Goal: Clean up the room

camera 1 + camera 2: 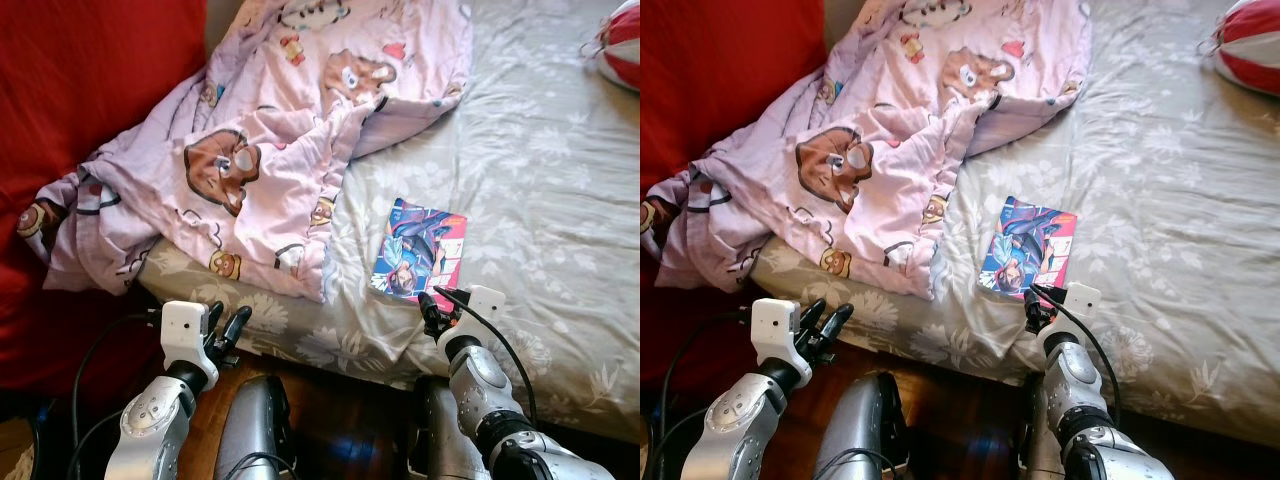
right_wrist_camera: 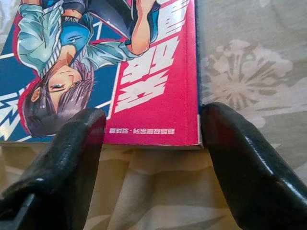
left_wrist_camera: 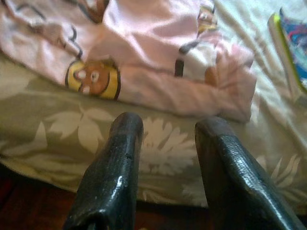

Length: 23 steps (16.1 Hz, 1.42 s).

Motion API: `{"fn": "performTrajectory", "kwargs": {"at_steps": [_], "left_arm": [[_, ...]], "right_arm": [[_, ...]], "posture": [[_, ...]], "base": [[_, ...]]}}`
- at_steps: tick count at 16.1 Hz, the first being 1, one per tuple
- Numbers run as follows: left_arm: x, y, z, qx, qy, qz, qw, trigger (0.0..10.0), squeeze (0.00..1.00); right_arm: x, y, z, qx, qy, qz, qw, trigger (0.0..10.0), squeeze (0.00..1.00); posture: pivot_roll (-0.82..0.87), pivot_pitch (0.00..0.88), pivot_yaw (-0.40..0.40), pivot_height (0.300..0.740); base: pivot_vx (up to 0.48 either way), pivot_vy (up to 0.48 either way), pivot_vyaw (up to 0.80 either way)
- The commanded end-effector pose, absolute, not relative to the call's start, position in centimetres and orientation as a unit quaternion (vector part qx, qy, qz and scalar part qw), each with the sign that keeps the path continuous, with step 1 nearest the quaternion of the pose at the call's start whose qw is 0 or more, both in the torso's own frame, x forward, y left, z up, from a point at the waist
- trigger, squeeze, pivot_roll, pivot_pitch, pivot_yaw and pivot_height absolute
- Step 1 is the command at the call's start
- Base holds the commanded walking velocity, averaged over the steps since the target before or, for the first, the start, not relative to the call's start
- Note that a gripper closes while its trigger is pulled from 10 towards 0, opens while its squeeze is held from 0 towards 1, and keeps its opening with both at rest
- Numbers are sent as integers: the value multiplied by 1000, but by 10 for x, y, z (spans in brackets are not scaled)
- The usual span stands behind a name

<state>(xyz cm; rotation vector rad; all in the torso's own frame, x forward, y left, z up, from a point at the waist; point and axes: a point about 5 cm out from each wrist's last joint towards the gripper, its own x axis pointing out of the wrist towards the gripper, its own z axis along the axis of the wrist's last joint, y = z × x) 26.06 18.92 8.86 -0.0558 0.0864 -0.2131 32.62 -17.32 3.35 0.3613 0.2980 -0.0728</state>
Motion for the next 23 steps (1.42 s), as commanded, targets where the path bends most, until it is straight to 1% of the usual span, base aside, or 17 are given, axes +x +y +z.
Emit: {"fn": "performTrajectory", "kwargs": {"at_steps": [1, 3, 6, 8, 9, 12, 13, 14, 15, 16, 23], "left_arm": [[255, 195, 88, -21, 53, -100, 993, 10000, 0], [254, 196, 90, -19, 53, -100, 993, 10000, 0], [252, 197, 89, -15, 57, -99, 993, 10000, 0], [252, 197, 90, -15, 57, -98, 993, 10000, 0], [252, 198, 92, -14, 56, -97, 994, 10000, 0], [252, 201, 93, -12, 56, -94, 994, 10000, 0], [251, 202, 92, -11, 57, -92, 994, 10000, 0], [250, 202, 92, -11, 58, -91, 994, 10000, 0], [249, 202, 92, -11, 59, -91, 994, 10000, 0], [248, 202, 92, -11, 60, -91, 994, 10000, 0], [247, 200, 91, -12, 64, -93, 994, 10000, 0]], "right_arm": [[318, -165, 22, 200, 173, -25, 964, 10000, 0], [316, -162, 18, 245, 179, -26, 952, 10000, 0], [306, -164, 6, 348, 191, -57, 916, 10000, 0], [302, -165, 2, 371, 195, -62, 906, 10000, 0], [300, -165, 0, 397, 193, -64, 895, 10000, 0], [302, -166, 2, 412, 183, -66, 890, 10000, 0], [303, -165, 3, 412, 182, -64, 891, 7569, 0], [304, -164, 4, 411, 181, -61, 891, 4157, 0], [305, -164, 5, 413, 179, -57, 891, 2353, 0], [306, -163, 6, 415, 176, -53, 891, 0, 0], [304, -158, 4, 413, 184, -45, 891, 0, 0]], "posture": [[196, 299, 91, 590], [198, 305, 92, 590], [198, 306, 89, 590], [203, 310, 88, 590], [210, 311, 88, 590], [215, 312, 86, 590], [215, 312, 85, 590], [215, 312, 85, 590], [217, 312, 85, 590], [219, 315, 87, 590], [216, 316, 89, 590]], "base": [[0, 0, 0], [0, 0, 0], [0, 0, 0], [0, 0, 0], [0, 0, 0], [0, 0, 0], [0, 0, 0], [0, 0, 0], [0, 0, 0], [0, 0, 0], [0, 0, 0]]}}
